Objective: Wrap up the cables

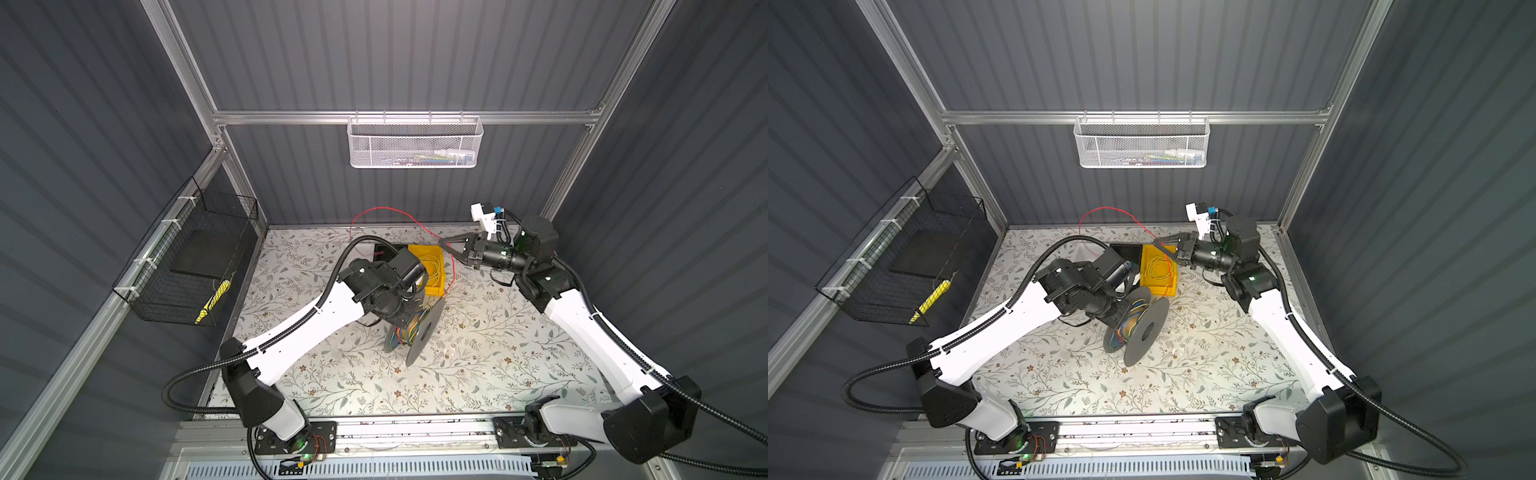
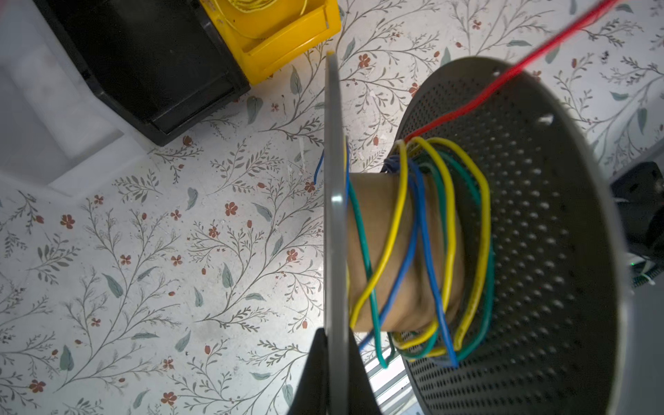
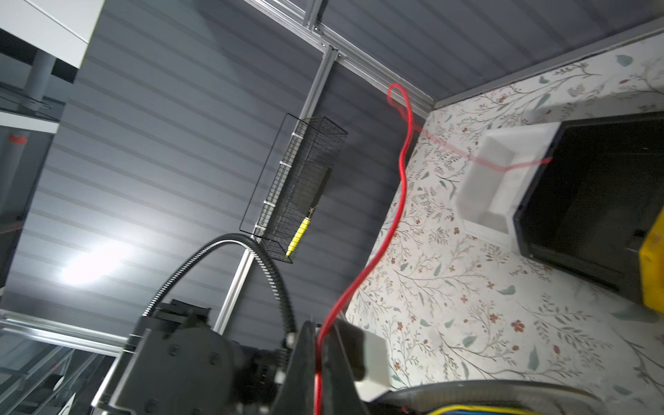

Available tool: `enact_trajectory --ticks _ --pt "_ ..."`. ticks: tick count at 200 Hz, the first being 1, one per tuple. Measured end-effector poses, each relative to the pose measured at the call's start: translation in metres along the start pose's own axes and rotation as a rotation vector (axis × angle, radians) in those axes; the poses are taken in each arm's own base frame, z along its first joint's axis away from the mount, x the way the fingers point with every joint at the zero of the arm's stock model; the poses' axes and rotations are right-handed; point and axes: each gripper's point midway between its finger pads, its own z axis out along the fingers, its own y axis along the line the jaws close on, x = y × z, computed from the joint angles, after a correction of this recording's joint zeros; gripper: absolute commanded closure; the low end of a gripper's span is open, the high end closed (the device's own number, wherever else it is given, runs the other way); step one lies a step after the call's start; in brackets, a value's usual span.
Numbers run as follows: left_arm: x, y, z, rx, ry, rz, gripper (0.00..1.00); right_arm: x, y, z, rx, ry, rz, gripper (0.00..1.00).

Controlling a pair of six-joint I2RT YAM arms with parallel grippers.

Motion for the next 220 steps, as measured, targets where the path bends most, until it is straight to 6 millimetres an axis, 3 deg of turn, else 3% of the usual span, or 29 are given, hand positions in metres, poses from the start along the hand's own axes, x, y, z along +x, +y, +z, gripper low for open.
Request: enact_trajectory --ticks 48,78,98,123,164,220 --pt "-0.027 0.018 -0.002 -0.120 -0.137 -0.174 1.00 -0.009 0.048 0.011 -0.059 -0.038 0.008 1.00" --pt "-0.048 0.022 -0.017 -0.110 -0.274 -0.290 1.00 0.001 0.077 0.018 -0.093 -0.051 -0.002 1.00" --pt "-0.060 0.023 -0.026 -0.070 -0.389 -0.390 1.00 0.009 0.096 0.010 -0.114 -0.087 -0.017 1.00" --pt "-0.080 0.022 -0.040 0.008 -0.537 -0.512 1.00 0.025 0.107 -0.015 -0.128 -0.159 -0.029 1.00" --pt "-0.118 0.008 -0.051 0.148 -0.681 -0.638 1.00 0.043 0.094 -0.040 -0.109 -0.262 -0.017 1.00" --pt "-0.144 -0.010 -0.030 0.265 -0.697 -0.743 1.00 0.069 0.042 -0.055 -0.049 -0.376 0.021 1.00"
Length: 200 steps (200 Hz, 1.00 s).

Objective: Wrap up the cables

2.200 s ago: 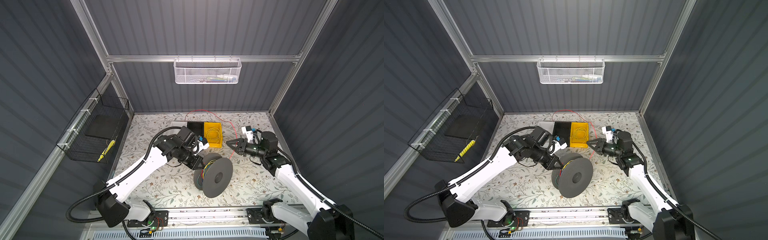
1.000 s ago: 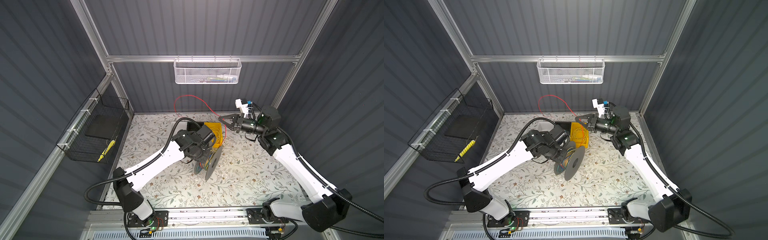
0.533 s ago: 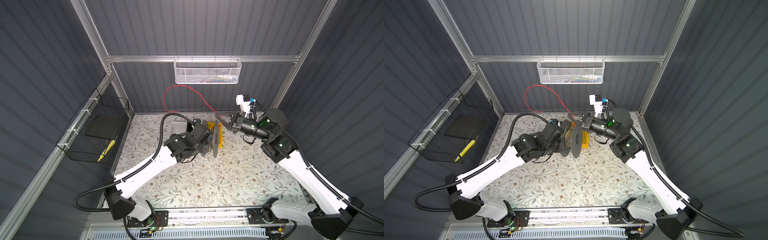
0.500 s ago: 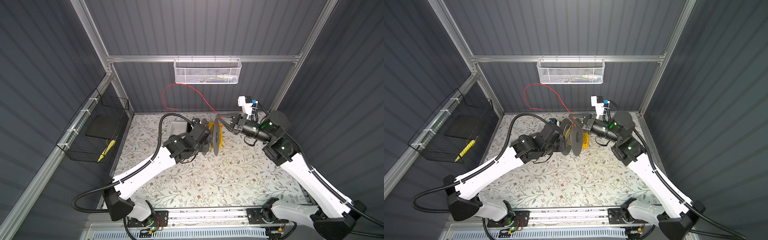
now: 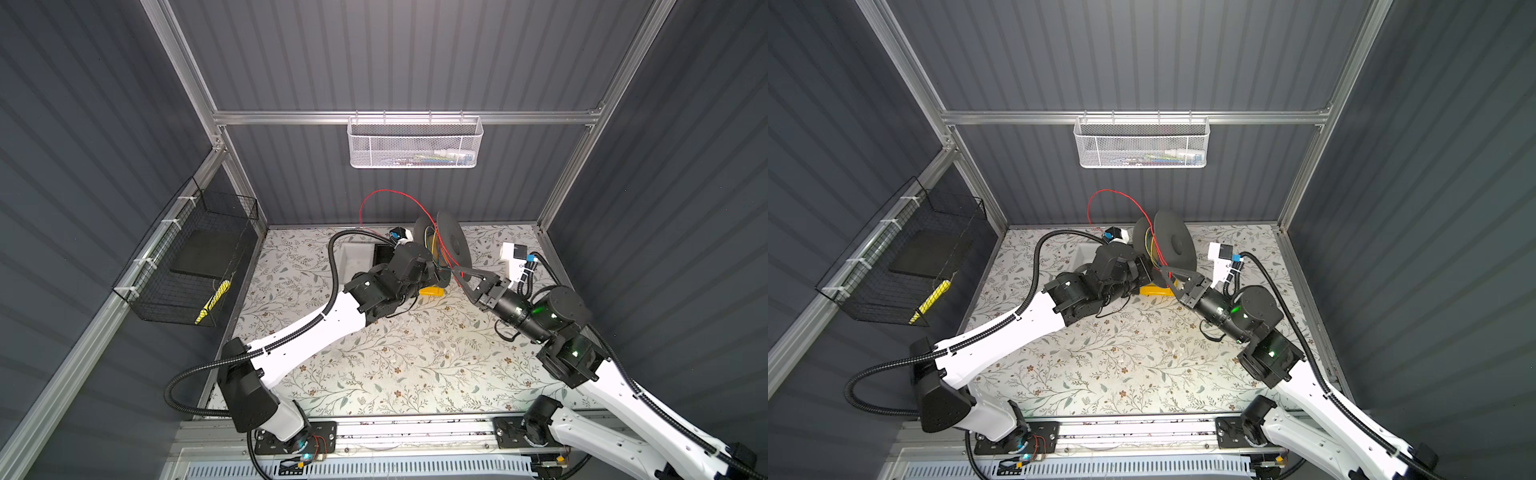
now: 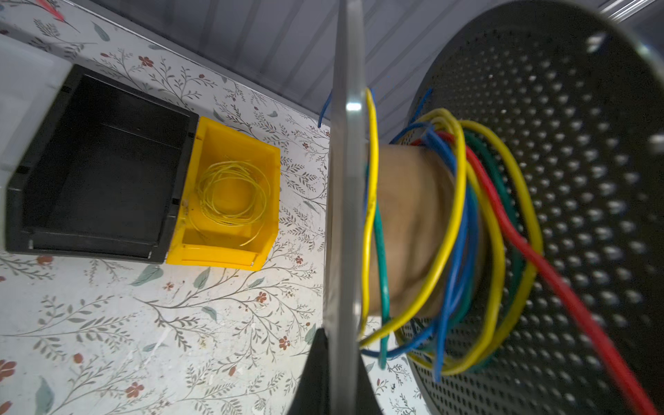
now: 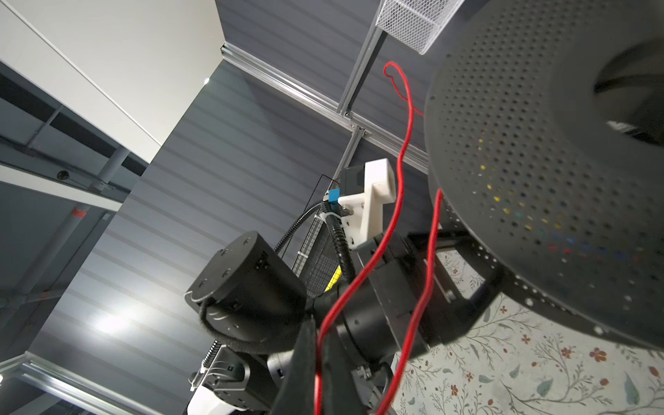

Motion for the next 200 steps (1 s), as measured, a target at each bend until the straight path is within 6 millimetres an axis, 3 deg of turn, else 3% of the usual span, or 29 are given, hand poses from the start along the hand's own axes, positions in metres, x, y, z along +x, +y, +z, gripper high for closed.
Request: enact_trajectory --ticks 32,71,115,140,165,200 --pt "0.003 -0.015 0.007 0.100 0.002 -0.075 1.00 -0.005 -0.012 -0.021 0.008 -0.084 -0.002 1.00" --pt "0.014 -0.037 0.011 0.235 0.065 -0.099 1.00 -0.014 -0.041 -0.067 0.044 -0.247 0.004 1.00" --pt "0.045 -0.018 0.014 0.223 0.172 -0.092 1.00 -0.015 -0.066 -0.098 0.072 -0.345 0.006 1.00" --pt "0.046 -0.008 0.006 0.175 0.181 -0.085 1.00 -0.011 -0.068 -0.095 0.079 -0.321 -0.022 1.00" --pt "0.038 0.006 -0.001 0.099 0.158 -0.074 1.00 0.000 -0.065 -0.076 0.088 -0.228 -0.083 1.00" --pt "0.023 0.012 -0.004 0.043 0.128 -0.054 1.00 0.005 -0.027 -0.040 0.037 -0.089 -0.187 1.00"
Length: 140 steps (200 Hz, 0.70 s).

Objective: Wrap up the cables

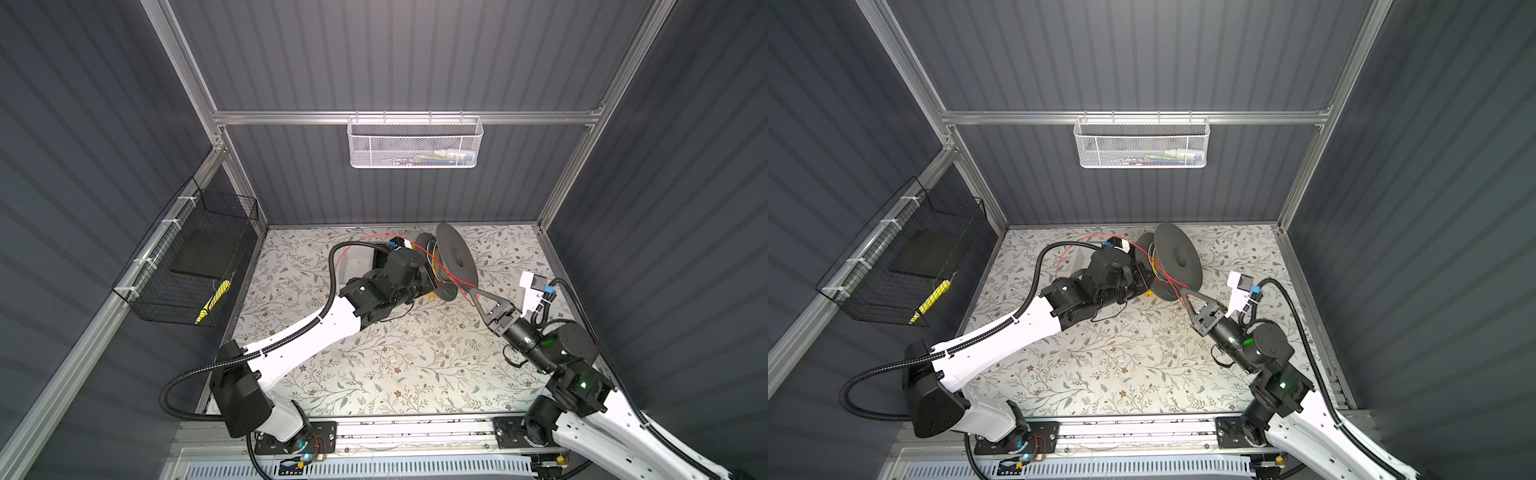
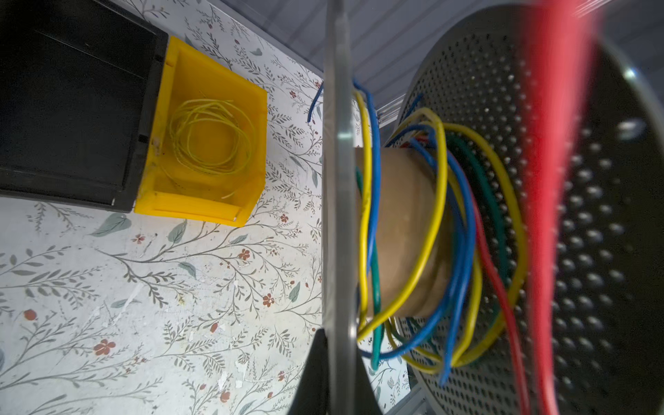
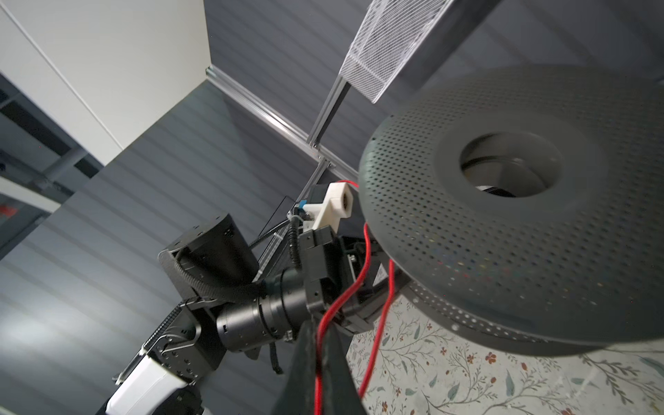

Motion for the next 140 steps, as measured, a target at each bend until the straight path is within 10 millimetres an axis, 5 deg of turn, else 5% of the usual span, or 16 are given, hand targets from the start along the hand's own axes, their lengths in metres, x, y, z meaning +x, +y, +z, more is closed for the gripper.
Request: enact_trajectory --ticks 40,95,140 --pt "-0.006 -0.006 -0.004 0.004 -0.012 0.004 1.00 -0.005 0.004 -0.006 -0.017 -0.027 -0.060 1.00" --pt "0.014 0.002 -0.002 -0.003 0.082 0.014 1.00 -0.012 -0.037 -0.055 0.045 -0.214 -0.038 1.00" --pt "0.019 -0.003 0.003 0.022 0.104 0.018 1.00 -0.011 -0.069 -0.073 0.093 -0.315 0.058 1.00"
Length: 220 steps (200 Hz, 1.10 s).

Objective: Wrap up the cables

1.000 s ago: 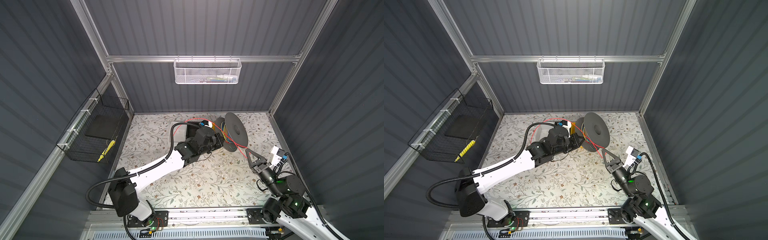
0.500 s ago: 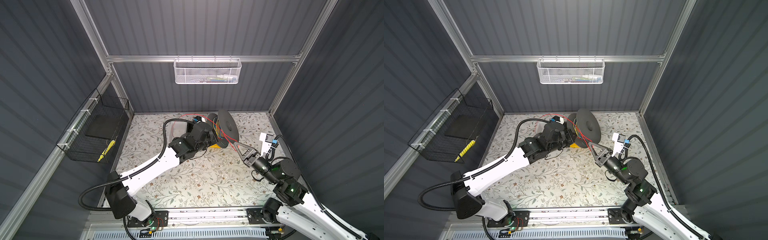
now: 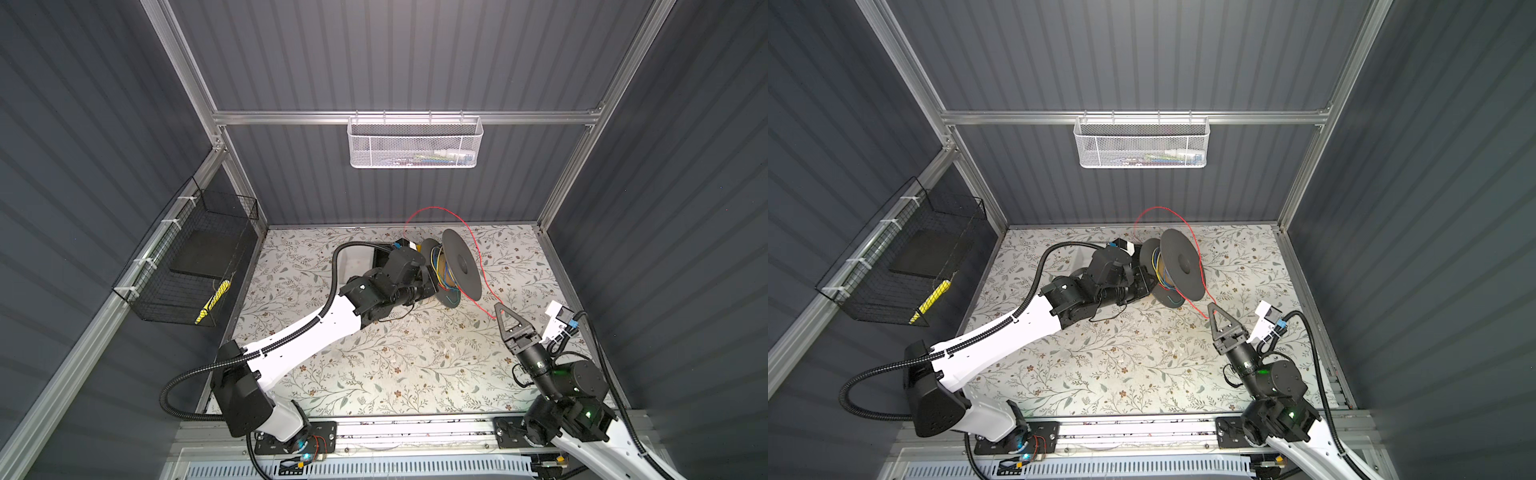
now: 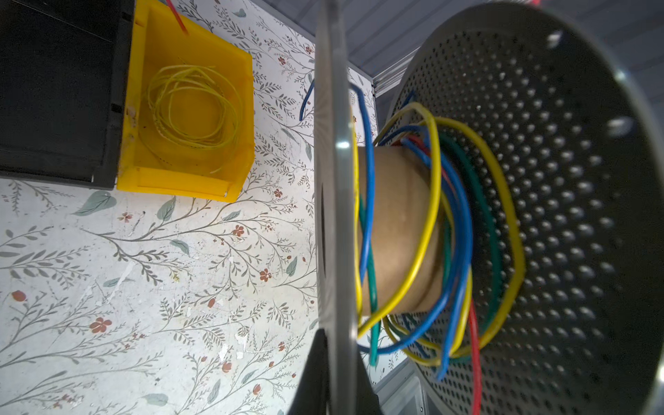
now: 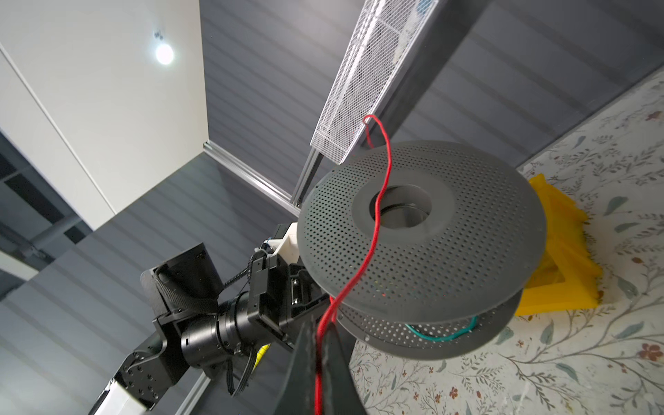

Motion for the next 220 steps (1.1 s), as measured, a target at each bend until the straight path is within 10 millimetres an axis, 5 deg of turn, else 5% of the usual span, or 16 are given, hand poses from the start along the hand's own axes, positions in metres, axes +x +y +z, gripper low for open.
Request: enact_trajectory --ticks 63,90,140,166,193,220 --pt "0.015 0.012 0.020 0.096 -0.008 0.012 1.00 -0.004 -0.031 -0.009 0.143 -0.039 0.090 0.99" --pt "0.018 0.009 0.015 0.160 -0.017 0.037 1.00 -0.005 -0.035 -0.013 0.184 -0.037 0.099 0.90" --pt "-0.046 -0.011 -0.007 0.247 -0.162 0.092 1.00 -0.033 -0.038 -0.020 0.231 -0.166 0.097 0.85" --pt "-0.051 -0.035 -0.020 0.315 -0.146 0.140 1.00 -0.035 -0.041 -0.021 0.248 -0.181 0.087 0.78" --pt "-0.041 -0.045 -0.026 0.333 -0.109 0.200 1.00 -0.038 -0.034 -0.021 0.249 -0.166 0.032 0.63" --pt "-0.027 -0.032 -0.028 0.281 -0.052 0.269 1.00 -0.059 0.006 -0.021 0.220 -0.149 -0.055 0.55"
